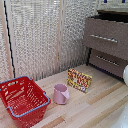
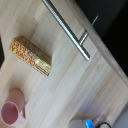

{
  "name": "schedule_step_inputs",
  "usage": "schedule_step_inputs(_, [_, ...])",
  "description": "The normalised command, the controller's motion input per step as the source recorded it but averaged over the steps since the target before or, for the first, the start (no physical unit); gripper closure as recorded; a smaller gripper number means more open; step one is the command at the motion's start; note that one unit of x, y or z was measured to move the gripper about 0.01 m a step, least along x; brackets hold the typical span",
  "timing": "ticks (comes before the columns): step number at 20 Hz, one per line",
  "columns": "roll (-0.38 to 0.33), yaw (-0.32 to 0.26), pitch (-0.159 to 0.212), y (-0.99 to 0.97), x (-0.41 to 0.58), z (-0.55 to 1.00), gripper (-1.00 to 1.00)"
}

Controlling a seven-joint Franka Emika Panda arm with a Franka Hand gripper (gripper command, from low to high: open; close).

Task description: Transport the gripper mindfully toward the orange-red bowl and clasp it to elevate with ease. Ensure your robot's arm aligns efficiently with the top drawer's opening. Carefully slide the orange-red bowl into the designated spot with precision. After confirmation, withdraw the gripper gently. Close the drawer smoothly by transitioning the gripper to its handle.

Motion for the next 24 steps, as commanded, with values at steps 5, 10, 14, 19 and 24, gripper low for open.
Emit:
schedule_step_inputs(5, [-0.368, 0.061, 0.203, 0.16, 0.012, -0.03, -1.0])
schedule_step_inputs(10, [-0.375, 0.056, 0.188, 0.14, 0.01, -0.06, -1.0])
schedule_step_inputs(14, [-0.375, 0.048, 0.154, 0.18, 0.088, -0.11, -1.0])
schedule_step_inputs(19, [-0.375, 0.043, 0.13, 0.22, 0.173, -0.13, -1.0])
schedule_step_inputs(24, [-0.375, 0.061, 0.118, 0.17, 0.146, -0.18, -1.0])
